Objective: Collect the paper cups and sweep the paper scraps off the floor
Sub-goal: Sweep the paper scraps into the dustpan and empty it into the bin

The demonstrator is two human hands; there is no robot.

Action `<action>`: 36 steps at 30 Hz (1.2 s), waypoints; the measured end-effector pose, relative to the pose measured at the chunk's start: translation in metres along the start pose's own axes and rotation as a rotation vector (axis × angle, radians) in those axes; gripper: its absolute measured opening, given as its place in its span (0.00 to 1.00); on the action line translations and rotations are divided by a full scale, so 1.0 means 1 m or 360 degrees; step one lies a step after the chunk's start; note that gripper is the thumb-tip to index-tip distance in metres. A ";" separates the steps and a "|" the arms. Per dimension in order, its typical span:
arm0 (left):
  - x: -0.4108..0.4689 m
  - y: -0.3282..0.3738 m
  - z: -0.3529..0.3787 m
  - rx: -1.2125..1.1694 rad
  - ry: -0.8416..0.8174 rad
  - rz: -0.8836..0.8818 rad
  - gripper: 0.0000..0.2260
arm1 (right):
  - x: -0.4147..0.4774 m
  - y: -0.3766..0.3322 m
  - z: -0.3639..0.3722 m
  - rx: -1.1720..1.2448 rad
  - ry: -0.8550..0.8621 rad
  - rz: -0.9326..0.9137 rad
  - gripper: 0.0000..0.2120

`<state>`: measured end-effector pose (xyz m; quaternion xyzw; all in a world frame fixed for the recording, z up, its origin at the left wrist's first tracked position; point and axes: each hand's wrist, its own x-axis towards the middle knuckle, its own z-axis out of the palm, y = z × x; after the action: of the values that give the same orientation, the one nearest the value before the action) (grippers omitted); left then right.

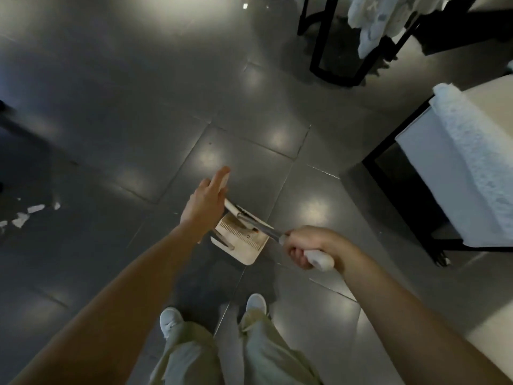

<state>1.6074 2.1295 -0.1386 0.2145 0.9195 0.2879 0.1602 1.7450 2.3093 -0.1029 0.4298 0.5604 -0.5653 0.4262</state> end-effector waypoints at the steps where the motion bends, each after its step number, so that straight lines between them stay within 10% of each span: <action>1: -0.001 -0.003 -0.003 -0.0021 0.0014 -0.0009 0.18 | -0.006 -0.008 -0.003 0.0021 -0.0047 0.0035 0.08; 13: -0.088 -0.117 -0.114 -0.0170 0.0453 -0.0362 0.18 | -0.037 -0.111 0.100 -0.0264 -0.0137 -0.0172 0.14; 36: -0.215 -0.442 -0.336 -0.0355 0.1286 -0.1092 0.18 | 0.109 -0.379 0.549 -0.1137 -0.0291 -0.0653 0.31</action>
<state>1.5172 1.5417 -0.1033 -0.2441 0.8889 0.3745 -0.0997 1.3462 1.7635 -0.1056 0.0825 0.7551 -0.4444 0.4749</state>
